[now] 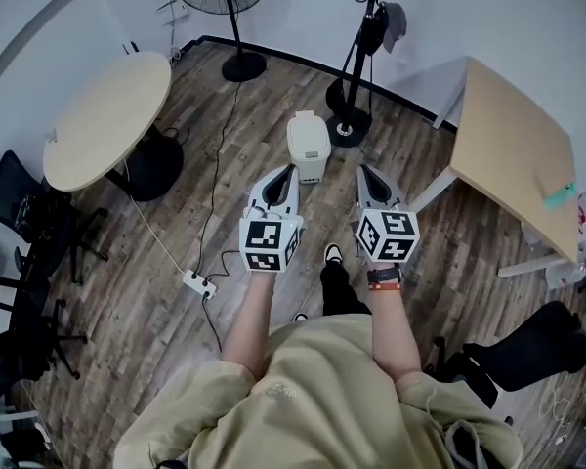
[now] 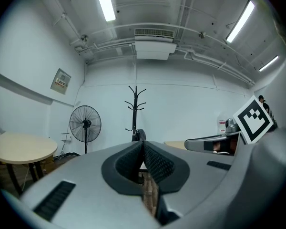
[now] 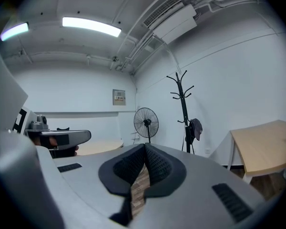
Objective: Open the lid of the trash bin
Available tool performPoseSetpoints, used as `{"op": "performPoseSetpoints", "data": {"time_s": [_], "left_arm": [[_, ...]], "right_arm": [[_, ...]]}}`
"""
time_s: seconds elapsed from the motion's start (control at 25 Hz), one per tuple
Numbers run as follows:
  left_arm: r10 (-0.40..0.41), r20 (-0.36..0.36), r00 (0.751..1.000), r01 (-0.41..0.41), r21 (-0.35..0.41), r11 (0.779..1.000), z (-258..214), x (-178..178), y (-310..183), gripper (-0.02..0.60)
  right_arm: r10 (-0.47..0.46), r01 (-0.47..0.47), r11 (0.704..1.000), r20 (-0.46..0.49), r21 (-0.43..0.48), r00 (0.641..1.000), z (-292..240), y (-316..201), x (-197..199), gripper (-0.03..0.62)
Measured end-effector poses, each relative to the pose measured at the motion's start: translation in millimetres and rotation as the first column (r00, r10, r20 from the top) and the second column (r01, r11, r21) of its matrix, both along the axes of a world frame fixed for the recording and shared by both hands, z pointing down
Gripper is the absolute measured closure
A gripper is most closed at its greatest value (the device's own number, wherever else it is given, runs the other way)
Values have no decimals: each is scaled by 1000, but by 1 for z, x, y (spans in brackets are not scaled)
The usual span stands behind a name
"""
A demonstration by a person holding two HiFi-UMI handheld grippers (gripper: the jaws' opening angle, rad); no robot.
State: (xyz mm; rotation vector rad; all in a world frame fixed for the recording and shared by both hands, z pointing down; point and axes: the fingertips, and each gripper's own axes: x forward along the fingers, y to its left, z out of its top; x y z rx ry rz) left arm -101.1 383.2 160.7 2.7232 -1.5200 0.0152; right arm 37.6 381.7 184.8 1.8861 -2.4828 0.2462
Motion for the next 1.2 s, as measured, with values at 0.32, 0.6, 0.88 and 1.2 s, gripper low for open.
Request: {"op": "performPoseSetpoints", "data": {"time_s": [0.32,0.6,0.88,1.2], "left_arm": [[-46,-3,999,46,0,999,-2,14,-68,558],[-73,8,997,73,-26,997,4,27,-134,558],[-72,-1,997,72,-31,997,8,36,-194,559],[-93,2,996,93,-68,993,21,50,-258,558]], "right_arm": [[-47,48,999,16,-6,999,0,-78,13,579],[-93,94,995,29,-30,995,7,-153,21,579],[-114,115,992,26,-43,993,12,-220,26,579],[-149,151,985,38,-81,988,28,-287,33,579]]}}
